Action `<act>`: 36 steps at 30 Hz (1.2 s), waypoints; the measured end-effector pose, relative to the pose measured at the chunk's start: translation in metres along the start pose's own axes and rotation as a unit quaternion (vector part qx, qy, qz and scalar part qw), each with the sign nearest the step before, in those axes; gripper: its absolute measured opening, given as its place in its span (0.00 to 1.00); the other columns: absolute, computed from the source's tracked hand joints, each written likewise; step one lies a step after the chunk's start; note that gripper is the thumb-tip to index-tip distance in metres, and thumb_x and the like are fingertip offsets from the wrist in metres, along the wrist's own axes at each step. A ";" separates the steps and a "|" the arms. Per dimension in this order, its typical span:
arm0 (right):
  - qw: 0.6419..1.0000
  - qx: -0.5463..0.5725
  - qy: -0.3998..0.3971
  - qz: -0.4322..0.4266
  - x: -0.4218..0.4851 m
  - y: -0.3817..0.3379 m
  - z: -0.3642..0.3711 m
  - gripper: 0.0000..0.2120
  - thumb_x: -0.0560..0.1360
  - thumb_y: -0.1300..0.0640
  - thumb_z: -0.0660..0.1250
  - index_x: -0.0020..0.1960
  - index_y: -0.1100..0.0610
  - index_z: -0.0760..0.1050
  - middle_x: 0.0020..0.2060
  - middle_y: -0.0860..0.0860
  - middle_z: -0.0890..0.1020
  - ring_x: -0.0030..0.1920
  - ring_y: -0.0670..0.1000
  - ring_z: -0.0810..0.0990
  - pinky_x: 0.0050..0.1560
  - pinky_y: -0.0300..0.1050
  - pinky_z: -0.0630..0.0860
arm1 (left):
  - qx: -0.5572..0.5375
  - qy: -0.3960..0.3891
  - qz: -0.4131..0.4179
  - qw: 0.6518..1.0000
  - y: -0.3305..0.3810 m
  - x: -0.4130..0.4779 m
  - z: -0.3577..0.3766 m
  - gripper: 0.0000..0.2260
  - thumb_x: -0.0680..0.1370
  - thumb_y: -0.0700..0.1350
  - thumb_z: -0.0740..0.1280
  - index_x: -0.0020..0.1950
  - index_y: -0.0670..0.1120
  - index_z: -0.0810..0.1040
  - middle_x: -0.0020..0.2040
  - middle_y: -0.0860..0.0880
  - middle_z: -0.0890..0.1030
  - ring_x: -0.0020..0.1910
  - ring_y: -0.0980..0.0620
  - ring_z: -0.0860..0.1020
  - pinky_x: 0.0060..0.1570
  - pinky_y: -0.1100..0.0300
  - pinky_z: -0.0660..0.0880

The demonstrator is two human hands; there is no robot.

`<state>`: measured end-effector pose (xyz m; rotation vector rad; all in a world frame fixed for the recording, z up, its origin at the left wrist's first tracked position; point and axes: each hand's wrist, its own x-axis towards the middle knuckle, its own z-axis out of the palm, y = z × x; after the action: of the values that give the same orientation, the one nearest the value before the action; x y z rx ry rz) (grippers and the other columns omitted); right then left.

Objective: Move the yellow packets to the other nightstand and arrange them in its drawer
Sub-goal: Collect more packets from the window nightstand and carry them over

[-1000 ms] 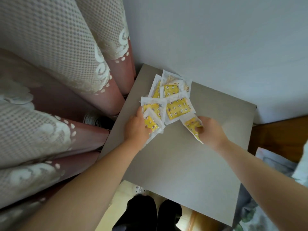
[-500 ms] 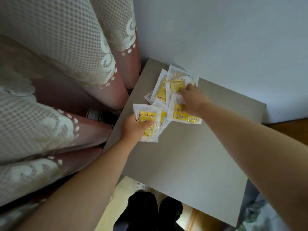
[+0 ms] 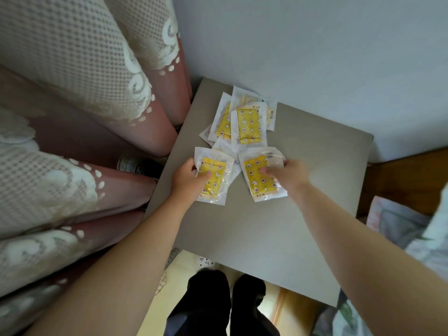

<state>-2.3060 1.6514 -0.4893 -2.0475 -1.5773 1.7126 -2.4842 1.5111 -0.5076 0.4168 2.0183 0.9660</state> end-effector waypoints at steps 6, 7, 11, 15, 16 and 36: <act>0.933 0.307 -0.154 0.110 -0.025 0.042 0.001 0.22 0.67 0.63 0.71 0.60 0.64 0.76 0.52 0.60 0.83 0.50 0.60 0.83 0.50 0.59 0.79 | -0.036 -0.025 -0.017 0.999 -0.004 -0.005 0.004 0.08 0.73 0.36 0.71 0.46 0.48 0.76 0.42 0.53 0.81 0.40 0.56 0.81 0.41 0.59 0.79; 0.911 0.354 -0.178 0.118 -0.028 0.050 -0.001 0.22 0.67 0.62 0.70 0.60 0.63 0.75 0.51 0.59 0.83 0.49 0.58 0.84 0.47 0.56 0.81 | -0.056 -0.037 -0.032 0.997 -0.007 -0.008 0.005 0.08 0.73 0.36 0.72 0.45 0.47 0.76 0.42 0.51 0.82 0.40 0.54 0.81 0.42 0.58 0.79; 0.875 0.422 -0.216 0.101 -0.044 0.080 -0.008 0.34 0.55 0.58 0.82 0.59 0.60 0.76 0.52 0.57 0.84 0.50 0.57 0.84 0.45 0.55 0.81 | -0.120 -0.077 -0.091 0.986 -0.016 -0.030 0.009 0.08 0.73 0.33 0.71 0.46 0.44 0.76 0.44 0.45 0.82 0.41 0.47 0.82 0.44 0.52 0.80; 0.865 0.449 -0.201 0.105 -0.070 0.095 -0.015 0.27 0.58 0.58 0.81 0.55 0.60 0.78 0.48 0.57 0.85 0.47 0.56 0.85 0.41 0.53 0.82 | -0.140 -0.153 -0.127 0.970 -0.012 -0.055 0.014 0.10 0.72 0.32 0.71 0.48 0.43 0.77 0.46 0.44 0.83 0.40 0.48 0.82 0.40 0.52 0.81; 0.867 0.451 -0.181 0.111 -0.079 0.097 -0.017 0.19 0.65 0.59 0.75 0.55 0.60 0.77 0.46 0.56 0.85 0.44 0.56 0.85 0.39 0.52 0.82 | -0.140 -0.173 -0.133 0.966 -0.010 -0.061 0.014 0.11 0.72 0.32 0.71 0.50 0.43 0.77 0.48 0.43 0.83 0.42 0.47 0.83 0.41 0.51 0.81; 0.774 0.612 0.055 0.155 -0.331 0.305 -0.001 0.08 0.78 0.64 0.61 0.55 0.62 0.76 0.47 0.58 0.84 0.46 0.57 0.83 0.46 0.58 0.81 | 0.172 -0.491 -0.104 0.847 -0.057 -0.265 0.066 0.06 0.76 0.40 0.69 0.52 0.46 0.81 0.47 0.48 0.85 0.46 0.51 0.84 0.49 0.51 0.80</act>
<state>-2.0649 1.2752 -0.4341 -1.5640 0.1237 1.8160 -2.2706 1.3496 -0.4289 0.6933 1.2177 0.1356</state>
